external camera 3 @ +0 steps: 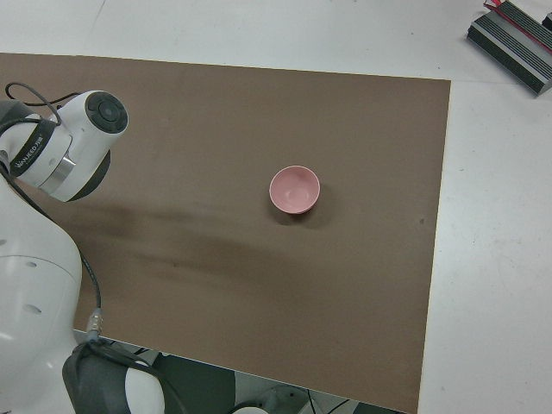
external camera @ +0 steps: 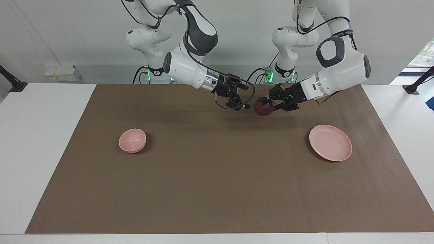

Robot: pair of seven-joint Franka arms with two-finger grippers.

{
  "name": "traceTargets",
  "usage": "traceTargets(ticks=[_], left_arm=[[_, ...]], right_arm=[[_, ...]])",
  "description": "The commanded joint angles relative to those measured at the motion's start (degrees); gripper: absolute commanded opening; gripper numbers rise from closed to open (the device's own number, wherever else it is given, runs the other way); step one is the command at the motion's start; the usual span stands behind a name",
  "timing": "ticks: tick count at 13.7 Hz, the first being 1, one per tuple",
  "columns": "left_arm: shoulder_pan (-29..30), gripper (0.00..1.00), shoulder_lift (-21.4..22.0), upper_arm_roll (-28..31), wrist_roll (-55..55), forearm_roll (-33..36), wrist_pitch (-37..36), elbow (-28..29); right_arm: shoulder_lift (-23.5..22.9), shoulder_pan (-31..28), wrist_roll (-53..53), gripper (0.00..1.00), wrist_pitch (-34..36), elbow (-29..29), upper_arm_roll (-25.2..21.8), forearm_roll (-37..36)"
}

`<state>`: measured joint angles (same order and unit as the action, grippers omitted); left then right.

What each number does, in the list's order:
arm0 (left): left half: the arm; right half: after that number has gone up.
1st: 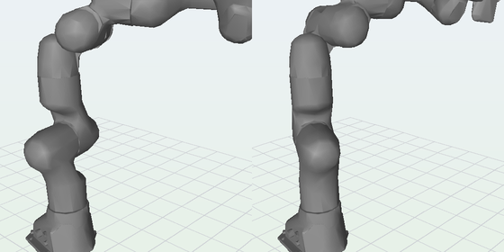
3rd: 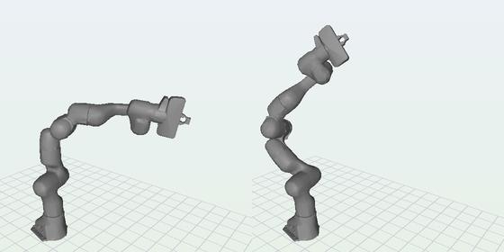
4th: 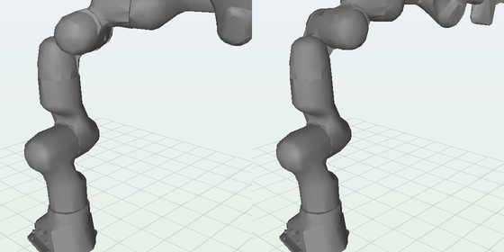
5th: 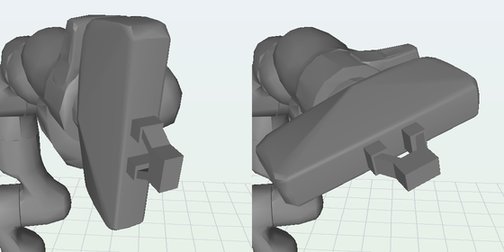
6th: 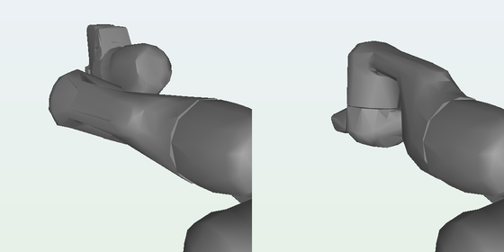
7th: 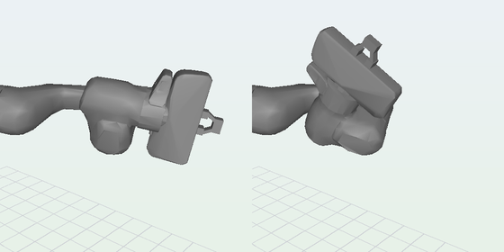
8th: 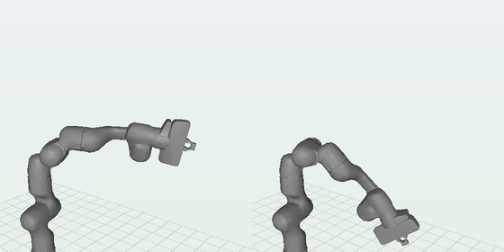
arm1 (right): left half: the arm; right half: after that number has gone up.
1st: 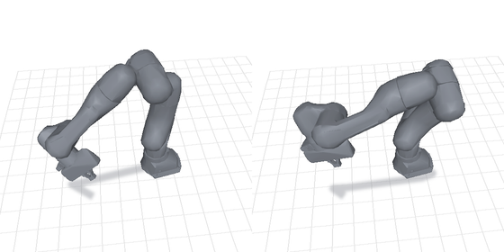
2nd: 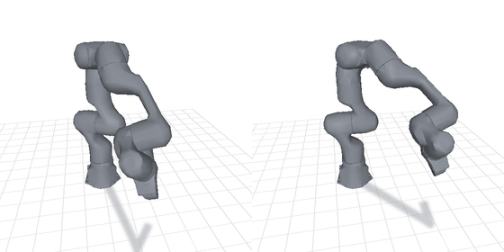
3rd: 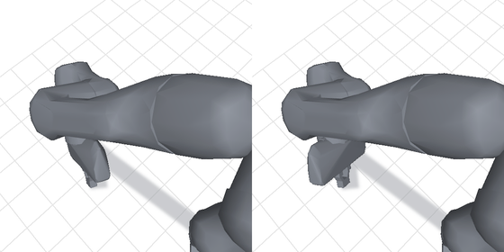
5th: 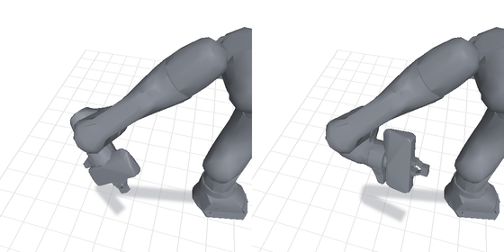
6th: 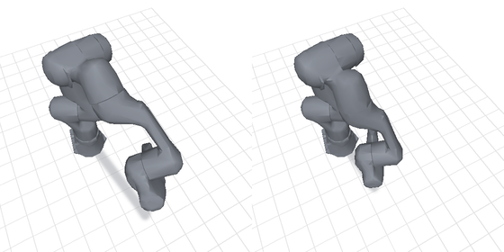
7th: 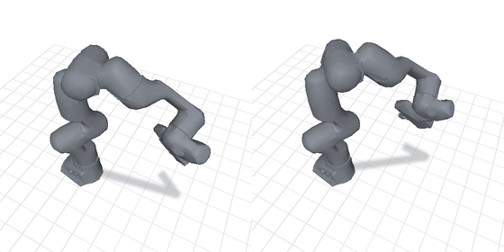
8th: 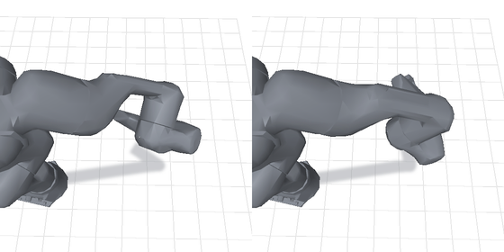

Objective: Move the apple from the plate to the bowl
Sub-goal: 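Carry the apple with the left gripper toward the waiting right gripper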

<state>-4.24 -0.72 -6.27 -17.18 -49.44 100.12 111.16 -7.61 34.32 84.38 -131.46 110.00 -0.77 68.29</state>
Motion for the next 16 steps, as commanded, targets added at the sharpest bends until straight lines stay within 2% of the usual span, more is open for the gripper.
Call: traceTargets(ticks=[1,8,9,10,11,14,15,16], left_arm=[[-0.07,0.00,-0.16,-0.23,0.65,-3.99,-1.68,-1.04],[-0.15,0.00,1.15,-2.25,6.45,-6.63,-2.74,-0.42],[-0.15,0.00,1.25,-2.25,6.54,-6.90,-2.83,-0.33],[-0.07,0.00,1.25,-2.34,6.54,-6.90,-3.00,-0.33],[-0.07,0.00,1.25,-2.25,6.54,-6.90,-3.26,-0.42],[-0.07,0.00,1.25,-2.25,6.63,-6.73,-3.44,-0.42],[-0.07,0.05,1.33,-2.16,6.54,-6.72,-3.70,-0.51],[0.02,0.20,1.25,-2.16,6.54,-6.64,-3.88,-0.60]], right_arm=[[-0.21,1.10,-0.09,1.00,-3.00,0.56,0.06,-1.05],[-0.39,1.54,0.00,1.00,-3.54,0.04,0.15,-1.05],[-0.39,1.54,-0.09,0.78,-3.54,-0.05,0.15,-0.97],[-0.39,1.54,-1.31,0.31,-3.54,-0.05,0.15,-0.70],[-0.39,1.45,-2.28,0.00,-3.19,-0.05,0.15,-0.18],[-0.39,1.45,-4.13,0.00,-2.49,-0.05,0.15,-0.35],[-0.39,1.28,-4.14,0.00,-2.31,-0.05,0.15,-0.35],[-0.39,1.28,-4.22,0.00,-2.31,-0.05,0.15,-0.26]])
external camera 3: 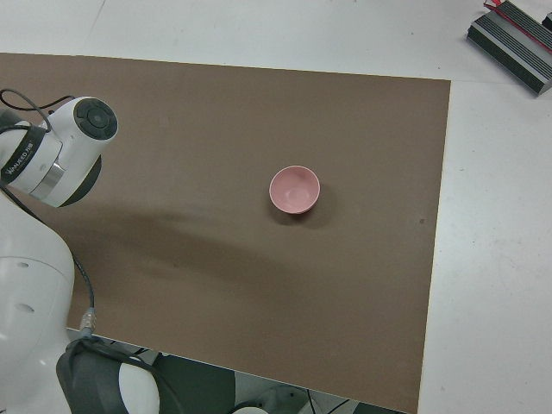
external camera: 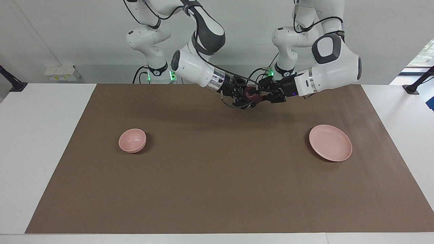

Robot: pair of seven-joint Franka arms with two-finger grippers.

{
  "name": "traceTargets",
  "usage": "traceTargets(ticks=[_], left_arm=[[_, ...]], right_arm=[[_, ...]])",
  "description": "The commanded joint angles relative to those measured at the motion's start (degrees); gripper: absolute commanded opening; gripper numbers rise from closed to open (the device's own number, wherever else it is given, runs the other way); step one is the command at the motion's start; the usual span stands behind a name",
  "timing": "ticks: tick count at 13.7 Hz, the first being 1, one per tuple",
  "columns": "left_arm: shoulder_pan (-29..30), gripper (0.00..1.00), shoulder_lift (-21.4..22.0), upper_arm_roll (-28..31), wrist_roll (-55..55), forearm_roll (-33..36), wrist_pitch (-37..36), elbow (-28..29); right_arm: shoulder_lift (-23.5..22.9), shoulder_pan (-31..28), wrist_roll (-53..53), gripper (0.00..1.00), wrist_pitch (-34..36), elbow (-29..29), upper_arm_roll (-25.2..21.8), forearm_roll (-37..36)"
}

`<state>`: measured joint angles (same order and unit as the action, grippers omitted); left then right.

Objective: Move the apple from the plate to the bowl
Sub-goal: 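Carry the apple with the left gripper toward the waiting right gripper, then grasp the apple with the right gripper while the left gripper opens, then carry the apple with the right gripper toward the cup while the left gripper withdraws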

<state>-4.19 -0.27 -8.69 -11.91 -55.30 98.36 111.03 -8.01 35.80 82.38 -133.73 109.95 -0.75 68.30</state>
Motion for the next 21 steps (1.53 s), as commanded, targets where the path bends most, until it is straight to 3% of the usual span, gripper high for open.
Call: traceTargets(ticks=[1,2,3,7,9,11,13,17,21], left_arm=[[0.06,0.40,0.80,0.26,1.27,-0.69,-2.12,-0.46],[0.06,0.74,0.89,0.34,1.27,-0.25,-2.03,-0.72],[-0.12,0.99,1.32,0.26,1.45,0.01,-1.85,-0.81],[-0.20,1.00,1.68,0.26,1.36,1.94,-0.81,-1.08],[-0.12,1.00,1.15,0.26,1.45,5.62,-0.62,-1.95],[-0.20,1.00,0.54,0.17,1.19,13.85,-0.45,-3.79],[-2.30,1.00,0.62,-0.01,1.01,21.87,-0.79,-4.07],[-1.97,1.00,0.89,0.08,1.10,29.97,-4.57,-3.89],[-2.57,1.00,0.62,0.52,0.92,43.92,1.02,-3.89]], right_arm=[[0.02,-0.29,-2.22,0.00,-0.04,0.01,0.14,-0.36],[0.02,-0.55,-2.31,0.00,0.14,0.01,0.14,-0.27],[0.10,-0.73,-2.39,0.00,0.57,-0.08,0.14,-0.36],[0.02,-1.78,-3.53,0.00,1.28,-0.26,0.05,-1.15],[0.19,-3.36,-6.24,0.00,3.82,0.00,-0.04,-1.67],[0.46,-4.07,-9.50,0.00,5.14,0.53,-0.12,-4.82],[0.46,-4.42,-10.74,0.00,6.54,0.71,-0.21,-10.34],[1.77,-9.86,-28.37,0.00,17.33,1.50,-0.47,-20.19],[3.62,-16.45,-38.75,0.00,25.61,0.36,-0.39,-40.56]])
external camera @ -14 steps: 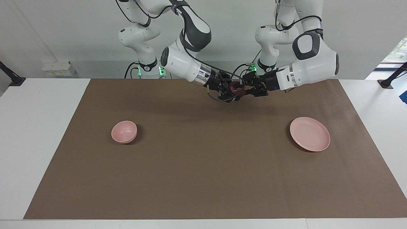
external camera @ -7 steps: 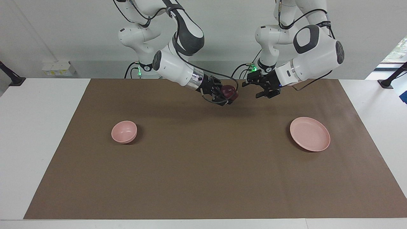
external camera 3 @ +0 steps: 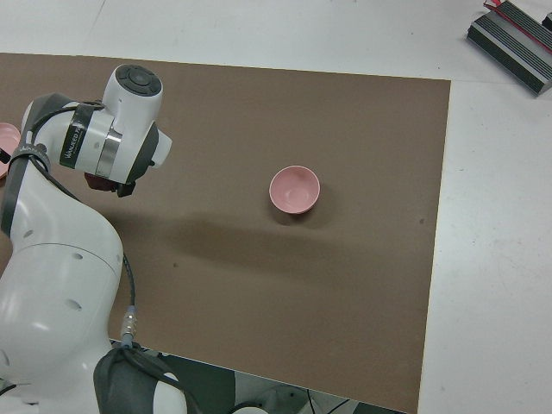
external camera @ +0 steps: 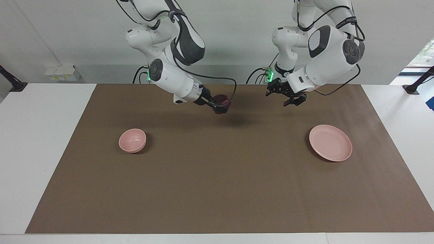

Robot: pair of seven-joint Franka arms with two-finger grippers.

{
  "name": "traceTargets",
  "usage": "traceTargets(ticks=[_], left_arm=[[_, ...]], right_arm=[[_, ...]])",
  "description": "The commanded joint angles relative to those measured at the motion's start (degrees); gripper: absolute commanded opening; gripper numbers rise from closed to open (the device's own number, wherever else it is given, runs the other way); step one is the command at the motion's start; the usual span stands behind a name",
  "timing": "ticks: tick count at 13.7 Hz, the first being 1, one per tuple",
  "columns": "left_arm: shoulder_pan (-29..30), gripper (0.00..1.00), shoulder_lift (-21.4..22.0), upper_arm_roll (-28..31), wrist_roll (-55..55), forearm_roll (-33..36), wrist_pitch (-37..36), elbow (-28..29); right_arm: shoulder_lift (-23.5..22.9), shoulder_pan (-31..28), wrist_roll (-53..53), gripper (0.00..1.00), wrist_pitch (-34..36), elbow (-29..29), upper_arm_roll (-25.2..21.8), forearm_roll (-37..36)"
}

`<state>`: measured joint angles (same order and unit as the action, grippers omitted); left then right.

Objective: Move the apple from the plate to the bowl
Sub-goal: 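Carry the apple with the right gripper toward the cup while the left gripper withdraws, then lower the apple into the pink cup and open the right gripper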

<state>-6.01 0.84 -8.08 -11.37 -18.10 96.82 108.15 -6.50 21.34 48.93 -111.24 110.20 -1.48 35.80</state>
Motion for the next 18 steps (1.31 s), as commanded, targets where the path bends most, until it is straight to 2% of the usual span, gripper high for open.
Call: traceTargets(ticks=[1,4,6,7,9,11,15,18], left_arm=[[-0.75,1.00,-0.49,-0.18,0.29,10.67,4.32,-0.92],[0.30,1.00,-0.57,0.00,0.73,15.18,6.80,-0.83],[0.30,1.00,-0.57,0.00,1.35,20.10,9.78,-1.01],[0.39,1.00,-0.40,0.17,1.96,20.29,10.66,-1.18],[3.62,1.00,-0.40,0.17,3.01,19.86,10.67,-4.94],[4.34,1.00,-0.49,0.26,3.28,19.50,9.01,-9.86],[6.10,1.00,-0.49,0.35,5.13,18.89,-1.96,-21.20],[8.03,1.00,-0.57,1.05,5.30,18.63,-6.89,-25.87]], right_arm=[[2.19,-3.14,-8.12,0.00,4.01,-0.16,0.34,-12.72],[2.10,-6.12,-20.67,0.00,2.96,0.01,0.34,-27.31],[2.19,-9.38,-31.48,0.00,2.09,0.89,0.34,-33.75],[2.10,-12.18,-37.19,0.00,0.78,1.33,0.34,-35.86],[1.32,-17.02,-45.56,0.00,-1.78,1.68,0.43,-36.24],[-0.44,-18.27,-45.77,0.00,-5.27,2.21,0.34,-36.24],[-3.69,-18.88,-46.21,0.00,-11.27,2.12,0.34,-37.99],[-4.93,-20.64,-47.96,0.00,-12.42,3.26,0.43,-39.14]])
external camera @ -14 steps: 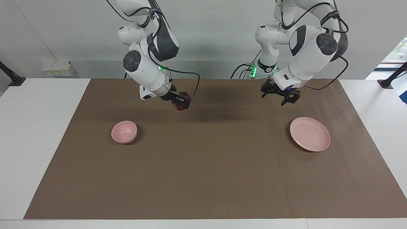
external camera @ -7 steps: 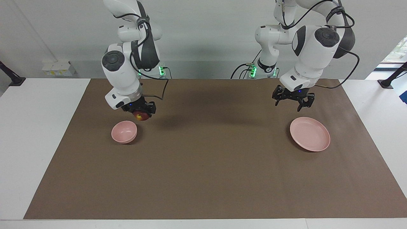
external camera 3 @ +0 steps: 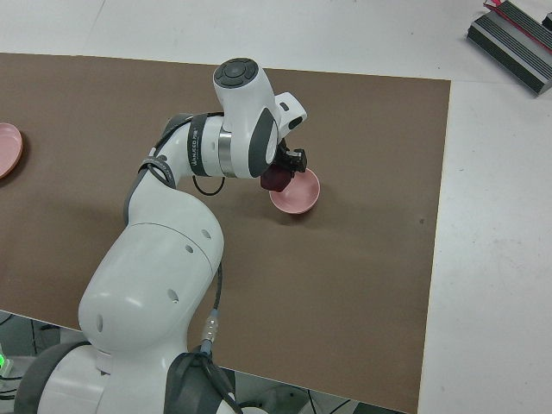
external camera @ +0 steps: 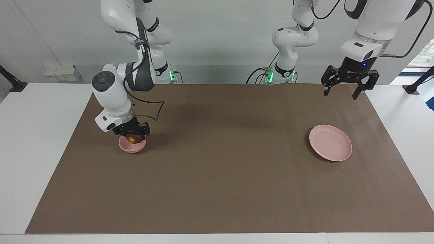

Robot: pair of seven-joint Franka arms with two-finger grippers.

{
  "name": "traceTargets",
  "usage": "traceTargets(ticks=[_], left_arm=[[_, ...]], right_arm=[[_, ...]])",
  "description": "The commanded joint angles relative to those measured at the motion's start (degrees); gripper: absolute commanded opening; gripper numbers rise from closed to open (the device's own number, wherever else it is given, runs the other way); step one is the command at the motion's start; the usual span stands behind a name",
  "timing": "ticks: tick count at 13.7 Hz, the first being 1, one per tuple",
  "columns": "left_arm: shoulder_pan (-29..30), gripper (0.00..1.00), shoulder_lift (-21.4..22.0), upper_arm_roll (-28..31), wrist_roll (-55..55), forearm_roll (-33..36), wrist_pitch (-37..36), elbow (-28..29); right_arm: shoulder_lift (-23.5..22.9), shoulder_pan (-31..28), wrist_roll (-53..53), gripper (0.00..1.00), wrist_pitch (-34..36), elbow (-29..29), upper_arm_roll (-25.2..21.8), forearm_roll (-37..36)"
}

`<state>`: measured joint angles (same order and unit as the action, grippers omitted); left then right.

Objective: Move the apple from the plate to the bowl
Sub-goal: 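Lower the apple into the pink cup and open the right gripper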

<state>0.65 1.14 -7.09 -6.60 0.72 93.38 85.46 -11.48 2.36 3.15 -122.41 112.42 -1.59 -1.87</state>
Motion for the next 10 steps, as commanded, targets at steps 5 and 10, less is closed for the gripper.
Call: traceTargets(ticks=[5,10], left_arm=[[3.30,1.00,0.44,0.32,1.67,-1.69,-6.80,-1.26],[4.62,1.00,0.53,0.32,1.24,-2.04,-8.91,-0.82]], right_arm=[[-1.87,-2.88,-4.55,0.21,-3.97,1.40,0.53,-1.65],[-3.63,-3.41,-3.86,1.00,-5.39,1.05,0.53,-1.56]])
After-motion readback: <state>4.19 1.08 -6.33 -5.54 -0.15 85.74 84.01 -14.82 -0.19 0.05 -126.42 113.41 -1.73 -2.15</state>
